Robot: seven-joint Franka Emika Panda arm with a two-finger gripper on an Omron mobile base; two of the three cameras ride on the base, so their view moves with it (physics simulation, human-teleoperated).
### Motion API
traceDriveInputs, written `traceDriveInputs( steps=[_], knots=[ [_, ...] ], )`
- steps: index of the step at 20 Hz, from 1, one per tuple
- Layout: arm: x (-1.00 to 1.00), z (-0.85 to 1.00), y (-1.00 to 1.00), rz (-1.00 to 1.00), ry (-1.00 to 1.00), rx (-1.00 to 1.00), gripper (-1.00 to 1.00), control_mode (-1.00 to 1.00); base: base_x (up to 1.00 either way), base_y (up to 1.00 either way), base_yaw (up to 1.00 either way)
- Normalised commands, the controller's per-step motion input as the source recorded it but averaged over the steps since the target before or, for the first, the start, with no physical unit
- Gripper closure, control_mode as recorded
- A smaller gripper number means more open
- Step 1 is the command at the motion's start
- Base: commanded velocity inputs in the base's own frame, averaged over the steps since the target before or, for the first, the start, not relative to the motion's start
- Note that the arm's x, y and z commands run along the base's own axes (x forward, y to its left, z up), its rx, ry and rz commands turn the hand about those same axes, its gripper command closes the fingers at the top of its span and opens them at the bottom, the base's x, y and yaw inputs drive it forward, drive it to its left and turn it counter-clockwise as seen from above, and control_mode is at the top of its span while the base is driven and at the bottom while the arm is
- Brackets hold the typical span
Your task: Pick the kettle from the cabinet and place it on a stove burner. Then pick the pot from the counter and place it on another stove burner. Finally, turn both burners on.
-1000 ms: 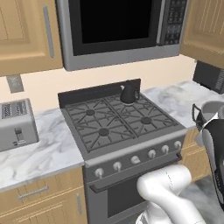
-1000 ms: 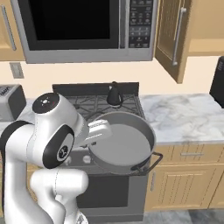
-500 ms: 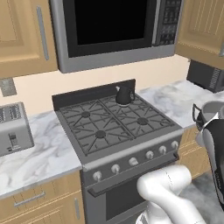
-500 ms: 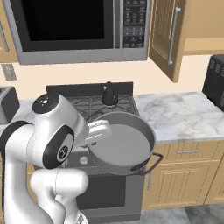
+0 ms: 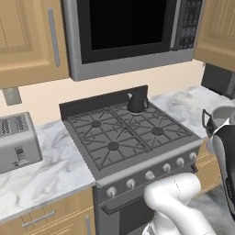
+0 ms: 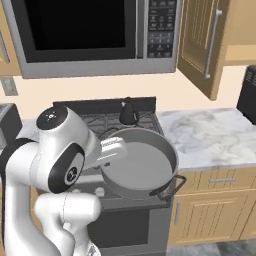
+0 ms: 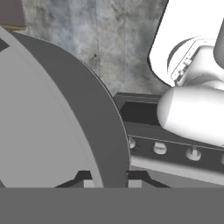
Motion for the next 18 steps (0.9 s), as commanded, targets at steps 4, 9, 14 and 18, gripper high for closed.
traceDriveInputs(
  steps=[4, 9, 14, 18],
  knots=[
    [0.00, 0.00, 0.00, 0.00, 0.00, 0.00, 1.00, 1.00, 0.36, 0.35, 0.00],
    [0.00, 0.00, 0.00, 0.00, 0.00, 0.00, 1.00, 1.00, 0.26, 0.06, 0.00],
    [0.00, 0.00, 0.00, 0.00, 0.00, 0.00, 1.00, 1.00, 0.11, 0.00, -0.01],
    [0.00, 0.00, 0.00, 0.00, 0.00, 0.00, 1.00, 1.00, 0.04, 0.00, -0.07]
  ],
)
